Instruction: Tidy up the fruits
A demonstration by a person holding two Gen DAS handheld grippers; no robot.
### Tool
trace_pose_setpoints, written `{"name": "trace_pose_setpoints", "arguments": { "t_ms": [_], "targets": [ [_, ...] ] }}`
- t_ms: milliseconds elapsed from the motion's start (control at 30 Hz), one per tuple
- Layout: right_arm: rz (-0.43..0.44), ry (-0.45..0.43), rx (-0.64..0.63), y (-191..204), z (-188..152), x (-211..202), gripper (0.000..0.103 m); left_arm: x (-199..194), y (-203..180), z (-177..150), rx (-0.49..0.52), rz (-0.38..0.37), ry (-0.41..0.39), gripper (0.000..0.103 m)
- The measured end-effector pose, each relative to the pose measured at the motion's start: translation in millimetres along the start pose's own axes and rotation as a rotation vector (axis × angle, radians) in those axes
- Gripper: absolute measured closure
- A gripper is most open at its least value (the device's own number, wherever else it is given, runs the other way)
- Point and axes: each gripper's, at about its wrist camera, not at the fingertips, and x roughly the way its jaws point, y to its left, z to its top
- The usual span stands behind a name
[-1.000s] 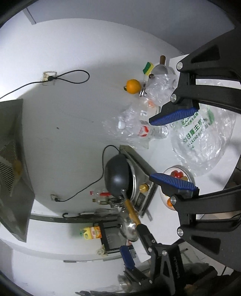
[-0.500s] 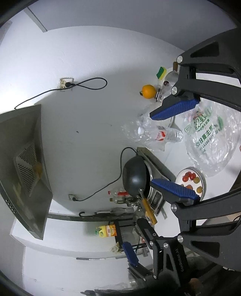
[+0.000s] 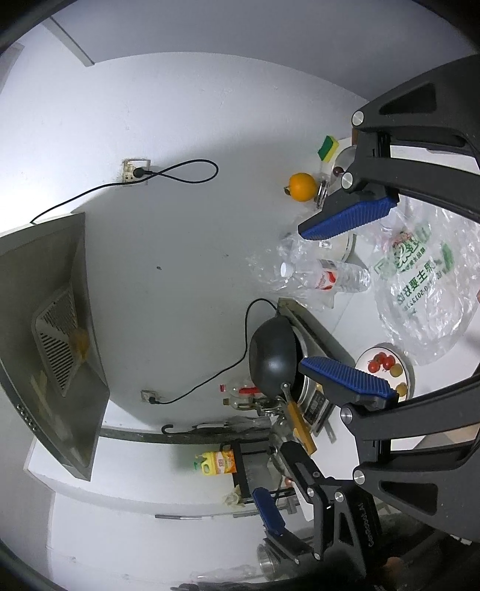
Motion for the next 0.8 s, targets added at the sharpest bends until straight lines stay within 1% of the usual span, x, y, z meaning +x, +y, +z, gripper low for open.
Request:
{"name": "trace_pose_setpoints", "arguments": {
  "t_ms": [133, 400, 533, 633, 800],
  "targets": [
    [0.010, -0.007, 0.007, -4, -1, 0, 0.034, -3, -2, 4, -0.007, 0.003, -0.019, 0.010],
    [0.027, 0.002, 0.013, -12, -6, 4, 0.034, 1, -13, 3, 0.001, 0.006, -0.010, 0.010],
    [0.020, 0.017, 0.017, -17, -9, 9, 0.034, 5, -16, 2, 0.009, -0.001, 0.016, 0.010],
    [0.028, 0.021, 0.014, -18, -8, 13, 0.034, 7, -19, 2, 0.003, 0.006, 0.007, 0.010],
    [0.041, 0.024, 0.013, -21, -9, 16, 0.034, 11, -21, 1, 0.002, 0.019, 0.014, 0.010]
  ]
}}
